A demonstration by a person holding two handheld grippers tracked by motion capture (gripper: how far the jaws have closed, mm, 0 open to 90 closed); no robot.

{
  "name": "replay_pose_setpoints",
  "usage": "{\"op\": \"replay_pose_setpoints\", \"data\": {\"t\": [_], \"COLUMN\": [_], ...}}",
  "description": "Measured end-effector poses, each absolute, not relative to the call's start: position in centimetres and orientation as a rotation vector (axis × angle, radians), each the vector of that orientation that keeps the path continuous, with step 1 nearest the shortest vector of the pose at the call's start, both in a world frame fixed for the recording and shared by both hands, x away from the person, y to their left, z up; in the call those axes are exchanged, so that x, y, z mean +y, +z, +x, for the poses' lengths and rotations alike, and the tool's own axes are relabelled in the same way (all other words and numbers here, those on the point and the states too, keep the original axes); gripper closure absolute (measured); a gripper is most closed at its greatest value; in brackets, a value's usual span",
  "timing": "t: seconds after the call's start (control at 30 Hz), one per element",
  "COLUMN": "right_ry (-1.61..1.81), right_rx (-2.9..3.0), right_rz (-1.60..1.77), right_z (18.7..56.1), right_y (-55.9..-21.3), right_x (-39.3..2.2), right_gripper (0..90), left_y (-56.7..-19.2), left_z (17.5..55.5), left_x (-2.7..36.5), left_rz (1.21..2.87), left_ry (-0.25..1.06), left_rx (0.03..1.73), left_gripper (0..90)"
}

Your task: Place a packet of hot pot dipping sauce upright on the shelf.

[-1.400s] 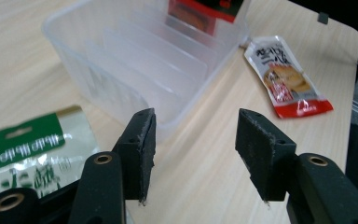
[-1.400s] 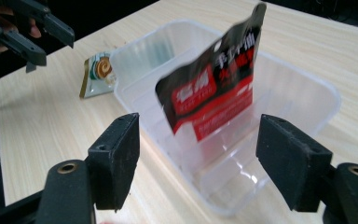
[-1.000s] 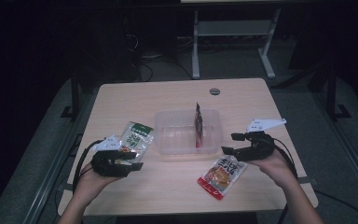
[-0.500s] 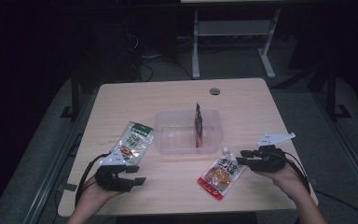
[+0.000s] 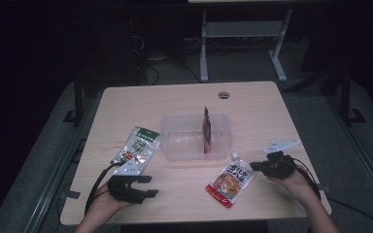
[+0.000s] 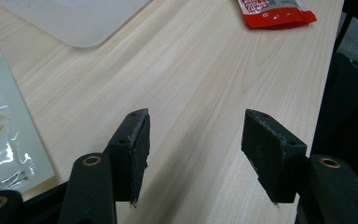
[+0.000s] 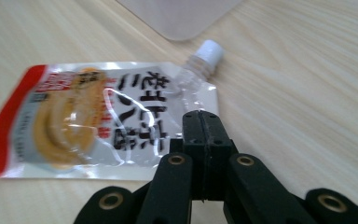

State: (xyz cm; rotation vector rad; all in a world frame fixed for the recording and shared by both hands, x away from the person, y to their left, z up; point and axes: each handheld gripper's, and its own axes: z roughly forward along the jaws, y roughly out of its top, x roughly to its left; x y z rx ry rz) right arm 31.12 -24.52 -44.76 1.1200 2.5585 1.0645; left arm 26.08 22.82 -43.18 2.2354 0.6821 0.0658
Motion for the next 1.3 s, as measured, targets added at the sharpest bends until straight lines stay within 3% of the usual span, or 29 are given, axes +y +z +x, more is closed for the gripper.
{"op": "replay_pose_setpoints", "data": {"t": [0.6, 1.3], "right_ry": [1.014, 1.091], "right_rx": [2.662, 2.874], "right_rz": [1.134, 0.827], "right_z": [31.8, 29.2], "right_y": [-45.9, -45.5], "right_x": [-24.8, -17.9], "right_gripper": [89.8, 89.7], "left_y": [-43.4, -43.5], "left_z": [26.1, 25.8], "left_x": [22.6, 21.8], "left_rz": [2.256, 2.296], "left_ry": [0.058, 0.046], "left_rx": [0.662, 0.616], "left_gripper": [41.0, 41.4]}}
